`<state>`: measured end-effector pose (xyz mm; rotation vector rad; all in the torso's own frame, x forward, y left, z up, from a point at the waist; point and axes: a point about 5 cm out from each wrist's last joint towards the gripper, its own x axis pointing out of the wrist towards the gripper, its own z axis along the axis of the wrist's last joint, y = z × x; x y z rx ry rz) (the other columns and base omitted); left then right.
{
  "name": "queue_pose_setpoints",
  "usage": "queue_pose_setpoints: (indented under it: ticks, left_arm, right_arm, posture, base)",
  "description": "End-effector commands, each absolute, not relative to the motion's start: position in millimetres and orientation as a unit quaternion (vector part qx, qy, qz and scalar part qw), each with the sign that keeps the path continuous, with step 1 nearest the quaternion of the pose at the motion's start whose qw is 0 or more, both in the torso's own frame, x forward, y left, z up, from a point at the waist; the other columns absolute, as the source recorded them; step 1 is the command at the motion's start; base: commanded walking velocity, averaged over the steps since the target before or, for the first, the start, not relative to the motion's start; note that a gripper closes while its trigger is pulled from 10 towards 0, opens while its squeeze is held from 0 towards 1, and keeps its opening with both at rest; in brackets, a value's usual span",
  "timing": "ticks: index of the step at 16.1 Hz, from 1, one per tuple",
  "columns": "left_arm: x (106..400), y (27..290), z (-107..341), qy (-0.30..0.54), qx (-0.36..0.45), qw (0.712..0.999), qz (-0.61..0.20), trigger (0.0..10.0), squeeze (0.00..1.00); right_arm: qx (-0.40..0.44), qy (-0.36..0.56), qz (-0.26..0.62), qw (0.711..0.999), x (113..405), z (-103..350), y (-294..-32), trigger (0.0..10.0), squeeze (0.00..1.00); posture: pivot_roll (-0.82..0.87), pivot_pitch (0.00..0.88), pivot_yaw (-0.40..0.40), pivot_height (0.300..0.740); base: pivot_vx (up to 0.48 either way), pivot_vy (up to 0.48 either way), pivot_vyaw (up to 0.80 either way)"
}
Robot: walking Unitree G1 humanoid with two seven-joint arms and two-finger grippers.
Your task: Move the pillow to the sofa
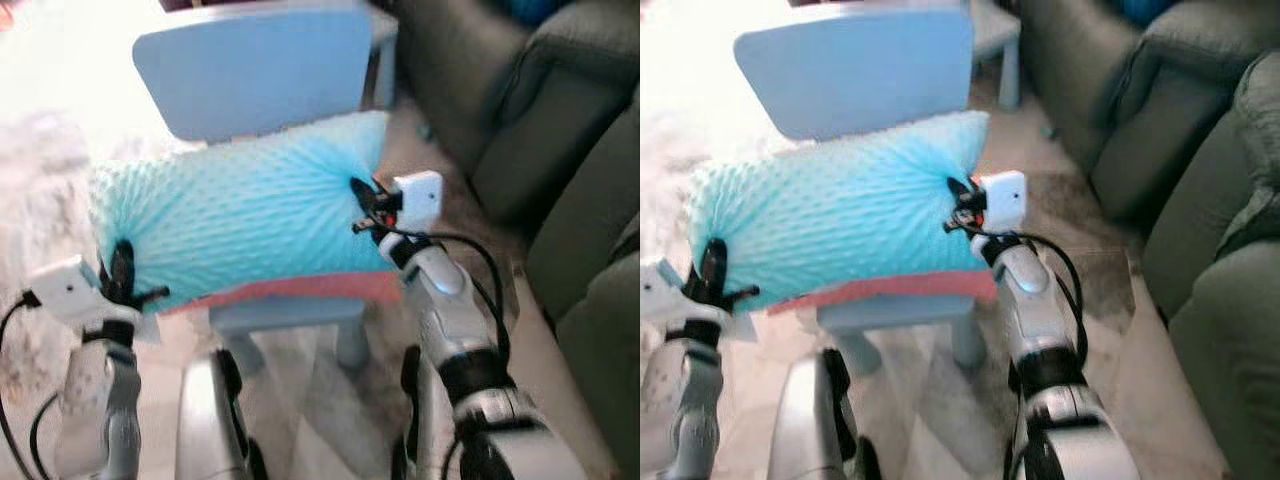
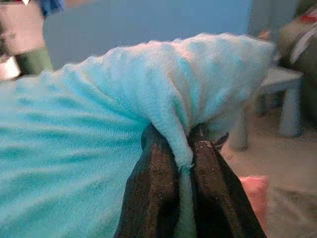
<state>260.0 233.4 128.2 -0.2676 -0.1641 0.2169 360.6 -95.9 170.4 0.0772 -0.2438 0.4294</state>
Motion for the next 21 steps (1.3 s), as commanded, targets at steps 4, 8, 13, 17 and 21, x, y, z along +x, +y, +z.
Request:
queue_pose_setpoints:
  ticks: [4, 8, 13, 17, 21]
  left_arm:
    - [226.9, 208.0, 102.8, -0.001, -0.145, 0.987, 0.071, 0.0, 0.0]
    - [215.0, 194.4, 87.5, 0.055, -0.133, 0.989, 0.024, 0.0, 0.0]
    - [214.2, 211.2, 80.2, 0.07, -0.122, 0.988, 0.07, 0.0, 0.0]
    - [221.9, 211.3, 83.7, 0.069, -0.099, 0.991, 0.061, 10.0, 0.0]
    - [220.6, 217.6, 86.4, 0.057, -0.084, 0.99, 0.1, 10.0, 0.0]
  right_arm:
    - [0.007, -0.142, 0.17, 0.975, 338.6, 172.5, -111.4, 0.0, 0.0]
    - [-0.054, -0.124, 0.159, 0.978, 308.6, 154.1, -127.1, 0.0, 0.0]
    - [-0.071, -0.07, 0.124, 0.987, 279.7, 127.6, -155.4, 0.0, 0.0]
    - [-0.075, -0.052, 0.11, 0.99, 266.1, 118.8, -163.5, 0.0, 0.0]
    - [-0.068, -0.072, 0.1, 0.99, 275.3, 133.5, -160.0, 0.0, 0.0]
  posture:
    - [-0.12, 0.004, 0.097, 0.478]
    - [-0.13, 0.0, 0.083, 0.478]
    - [-0.14, 0.0, 0.098, 0.478]
    - [-0.16, 0.0, 0.124, 0.478]
    - [-0.16, 0.0, 0.117, 0.478]
  base:
    - [0.0, 0.0, 0.0]
    - [0.0, 0.0, 0.0]
    - [0.0, 0.0, 0.0]
    - [0.0, 0.0, 0.0]
    - [0.0, 0.0, 0.0]
